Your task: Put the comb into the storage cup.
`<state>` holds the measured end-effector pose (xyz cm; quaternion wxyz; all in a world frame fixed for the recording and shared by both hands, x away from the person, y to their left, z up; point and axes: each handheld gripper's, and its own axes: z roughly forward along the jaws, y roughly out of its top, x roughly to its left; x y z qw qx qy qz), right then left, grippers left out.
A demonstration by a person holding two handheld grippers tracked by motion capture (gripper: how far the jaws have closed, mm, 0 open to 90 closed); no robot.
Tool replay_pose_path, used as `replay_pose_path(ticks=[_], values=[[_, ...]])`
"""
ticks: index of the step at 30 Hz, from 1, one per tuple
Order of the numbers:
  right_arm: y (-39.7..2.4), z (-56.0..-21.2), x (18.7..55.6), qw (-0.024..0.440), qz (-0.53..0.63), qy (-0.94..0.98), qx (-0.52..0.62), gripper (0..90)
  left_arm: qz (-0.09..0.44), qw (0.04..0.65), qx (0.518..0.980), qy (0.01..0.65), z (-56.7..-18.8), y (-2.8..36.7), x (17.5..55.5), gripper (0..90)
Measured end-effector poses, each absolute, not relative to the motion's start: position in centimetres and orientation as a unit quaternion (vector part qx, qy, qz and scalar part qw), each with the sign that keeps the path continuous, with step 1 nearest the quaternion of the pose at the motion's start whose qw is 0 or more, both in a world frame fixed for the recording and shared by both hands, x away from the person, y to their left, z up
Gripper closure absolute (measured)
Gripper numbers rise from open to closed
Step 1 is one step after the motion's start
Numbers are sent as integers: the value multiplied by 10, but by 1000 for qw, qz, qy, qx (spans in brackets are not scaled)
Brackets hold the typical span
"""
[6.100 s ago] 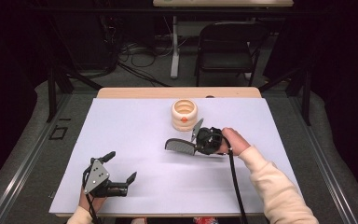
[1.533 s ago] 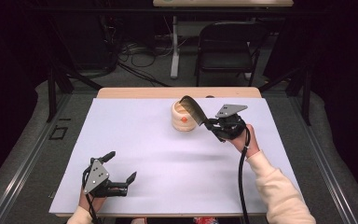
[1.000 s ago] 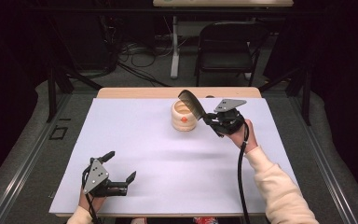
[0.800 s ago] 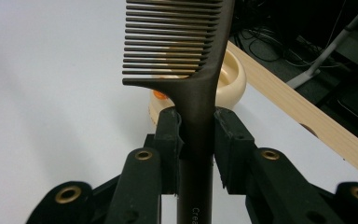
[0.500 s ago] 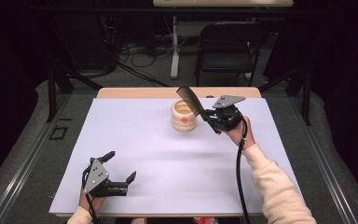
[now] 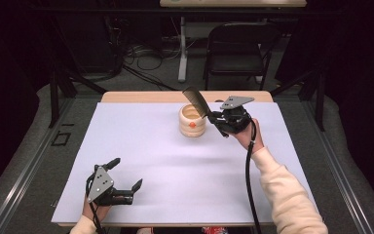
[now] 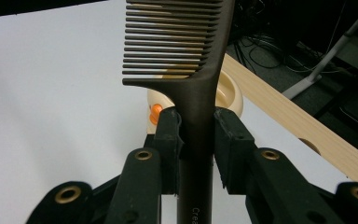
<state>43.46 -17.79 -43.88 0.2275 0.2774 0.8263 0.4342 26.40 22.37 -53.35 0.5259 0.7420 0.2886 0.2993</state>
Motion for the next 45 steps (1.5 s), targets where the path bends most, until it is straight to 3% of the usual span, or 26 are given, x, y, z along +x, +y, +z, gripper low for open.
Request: replay_pose_path(ticks=[45], values=[[-157,-426,451,240,452,815,270,724,301,527,741,288,-533,224,264,1]])
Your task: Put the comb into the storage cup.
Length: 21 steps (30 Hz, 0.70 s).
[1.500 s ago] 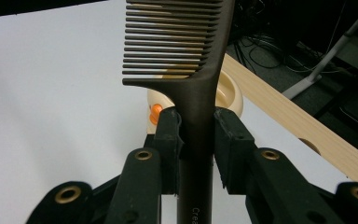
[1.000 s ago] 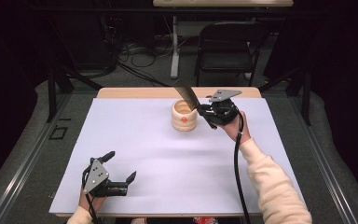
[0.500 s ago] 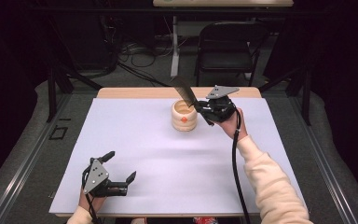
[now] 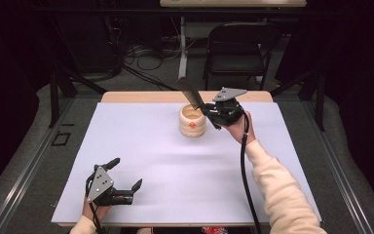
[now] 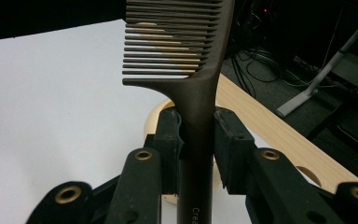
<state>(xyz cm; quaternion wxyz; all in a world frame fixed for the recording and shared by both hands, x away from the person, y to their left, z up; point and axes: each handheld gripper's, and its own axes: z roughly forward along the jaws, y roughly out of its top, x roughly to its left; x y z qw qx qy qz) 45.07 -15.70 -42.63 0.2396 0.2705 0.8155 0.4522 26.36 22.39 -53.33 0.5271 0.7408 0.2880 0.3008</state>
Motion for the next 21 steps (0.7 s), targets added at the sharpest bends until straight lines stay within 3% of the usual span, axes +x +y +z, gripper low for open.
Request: replay_pose_path(ticks=[21], values=[[-148,-422,458,244,458,811,269,724,301,527,741,289,-533,224,264,1]])
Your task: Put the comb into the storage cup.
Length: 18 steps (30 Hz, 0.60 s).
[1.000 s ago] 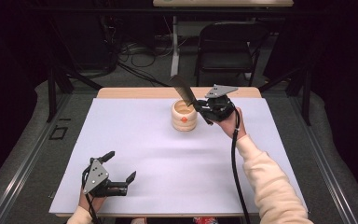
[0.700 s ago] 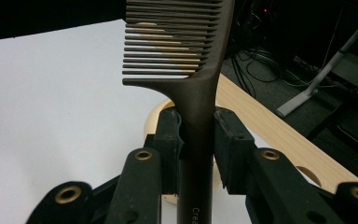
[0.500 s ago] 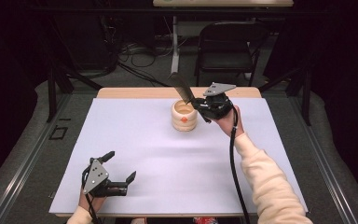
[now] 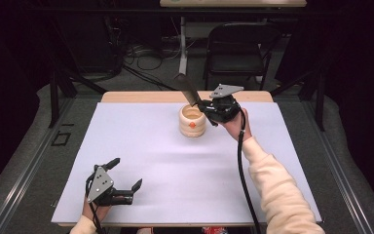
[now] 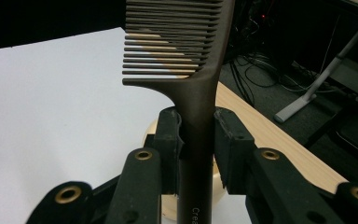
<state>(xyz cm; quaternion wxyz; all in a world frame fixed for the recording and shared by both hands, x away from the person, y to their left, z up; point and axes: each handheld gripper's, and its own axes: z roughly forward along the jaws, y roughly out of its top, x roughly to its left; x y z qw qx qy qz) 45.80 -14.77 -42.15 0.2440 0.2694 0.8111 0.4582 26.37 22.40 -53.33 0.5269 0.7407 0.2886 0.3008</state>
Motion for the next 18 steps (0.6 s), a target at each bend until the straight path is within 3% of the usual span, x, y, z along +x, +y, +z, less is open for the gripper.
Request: replay_pose_path(ticks=[18], values=[[-134,-415,464,247,461,811,263,724,299,529,739,290,-533,224,264,1]])
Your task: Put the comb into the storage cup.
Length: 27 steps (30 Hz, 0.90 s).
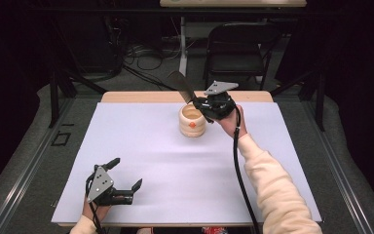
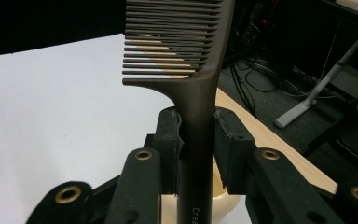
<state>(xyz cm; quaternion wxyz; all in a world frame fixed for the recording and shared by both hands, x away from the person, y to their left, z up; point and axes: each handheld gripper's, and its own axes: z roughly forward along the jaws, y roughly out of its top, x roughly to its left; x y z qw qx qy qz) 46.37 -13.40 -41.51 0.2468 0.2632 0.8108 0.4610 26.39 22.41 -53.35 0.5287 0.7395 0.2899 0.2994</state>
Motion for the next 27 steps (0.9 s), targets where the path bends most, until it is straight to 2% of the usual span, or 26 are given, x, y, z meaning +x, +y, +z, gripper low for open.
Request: replay_pose_path(ticks=[27], values=[[-128,-410,471,253,466,806,262,724,299,527,741,289,-534,224,264,1]])
